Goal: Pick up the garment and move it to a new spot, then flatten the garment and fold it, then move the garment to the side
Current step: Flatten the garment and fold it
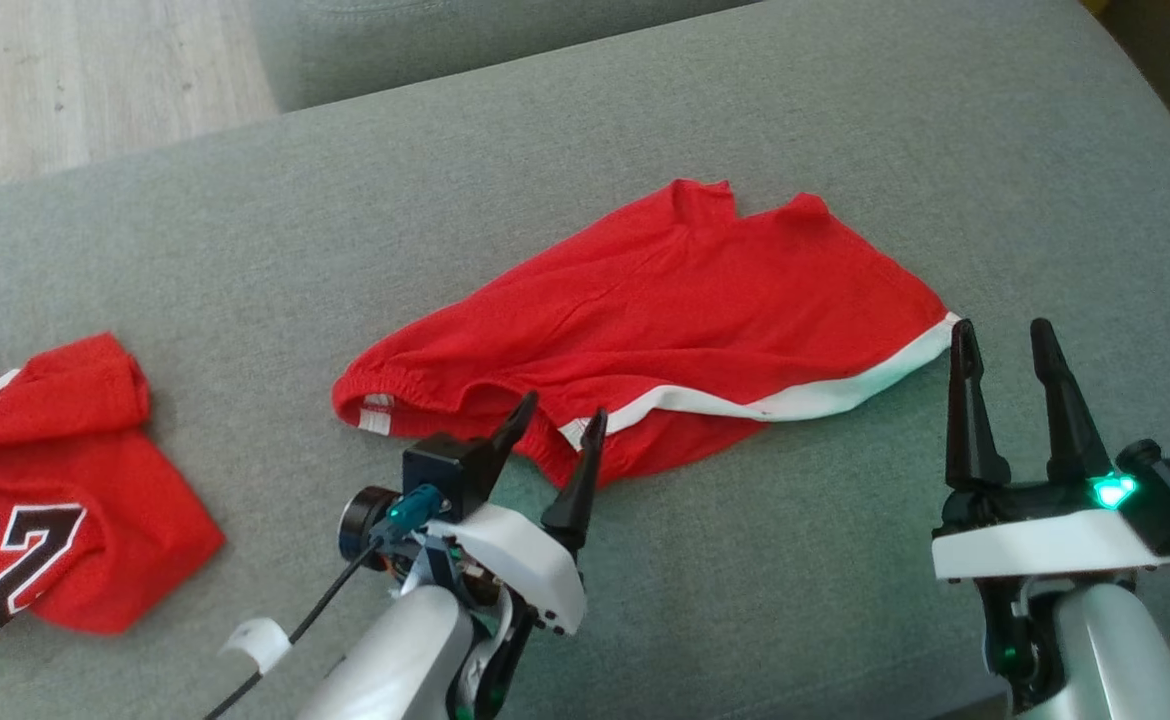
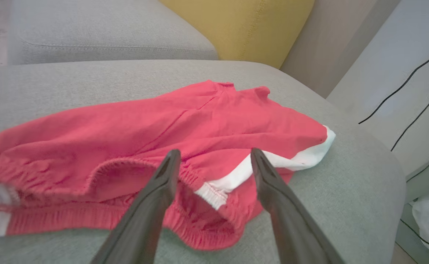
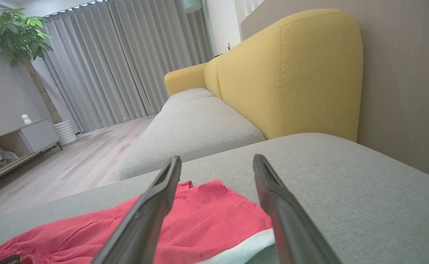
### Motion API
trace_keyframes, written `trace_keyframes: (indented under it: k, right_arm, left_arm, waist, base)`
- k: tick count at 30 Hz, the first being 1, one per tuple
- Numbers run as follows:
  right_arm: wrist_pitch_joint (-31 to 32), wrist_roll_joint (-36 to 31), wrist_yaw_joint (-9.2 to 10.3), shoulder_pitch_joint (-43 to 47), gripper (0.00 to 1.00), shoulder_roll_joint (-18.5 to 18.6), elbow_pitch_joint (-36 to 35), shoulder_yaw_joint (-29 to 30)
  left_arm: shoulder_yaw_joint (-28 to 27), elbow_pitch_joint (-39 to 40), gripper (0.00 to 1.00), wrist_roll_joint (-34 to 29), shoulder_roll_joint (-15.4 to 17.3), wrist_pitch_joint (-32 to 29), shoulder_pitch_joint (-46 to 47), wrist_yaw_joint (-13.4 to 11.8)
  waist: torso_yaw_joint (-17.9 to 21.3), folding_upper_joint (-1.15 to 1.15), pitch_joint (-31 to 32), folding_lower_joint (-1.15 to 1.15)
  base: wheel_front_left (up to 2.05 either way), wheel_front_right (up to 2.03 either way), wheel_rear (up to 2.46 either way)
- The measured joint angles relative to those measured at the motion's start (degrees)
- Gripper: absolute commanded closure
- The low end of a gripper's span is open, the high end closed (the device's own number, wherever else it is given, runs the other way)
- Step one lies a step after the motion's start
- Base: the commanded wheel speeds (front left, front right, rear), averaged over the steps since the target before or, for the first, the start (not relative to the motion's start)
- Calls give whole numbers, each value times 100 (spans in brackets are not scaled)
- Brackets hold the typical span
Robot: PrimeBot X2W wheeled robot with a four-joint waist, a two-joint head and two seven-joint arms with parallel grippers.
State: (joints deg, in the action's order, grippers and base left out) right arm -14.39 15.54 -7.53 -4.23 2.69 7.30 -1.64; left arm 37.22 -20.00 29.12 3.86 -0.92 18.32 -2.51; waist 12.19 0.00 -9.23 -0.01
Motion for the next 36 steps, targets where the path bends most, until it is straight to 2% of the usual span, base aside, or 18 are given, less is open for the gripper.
trace_keyframes:
  k: [3, 18, 34, 35, 36]
  right_arm:
    - [0, 0, 0, 8, 0, 0, 4, 1]
    - [0, -18, 0, 7, 0, 0, 27, -32]
    - [0, -15, 0, 4, 0, 0, 40, -36]
    - [0, -16, 0, 4, 0, 0, 46, -34]
    - [0, -16, 0, 4, 0, 0, 55, -34]
  left_arm:
    - [1, -10, 0, -1, 43, -36, -4, -51]
    - [160, -168, 0, 163, 55, -460, -14, 5]
    - [180, -186, 0, 219, 52, -334, 7, 58]
    - [183, -187, 6, 219, 52, -328, 7, 58]
    - [191, -191, 38, 219, 52, -327, 7, 66]
  waist:
    - [-27, 0, -3, 0]
    - [88, 0, -115, 0]
    - [161, 0, -174, 1]
    - [155, 0, -171, 1]
    - [152, 0, -169, 1]
  base:
    - [0, 0, 0]
    - [0, 0, 0]
    - [0, 0, 0]
    - [0, 0, 0]
    - [0, 0, 0]
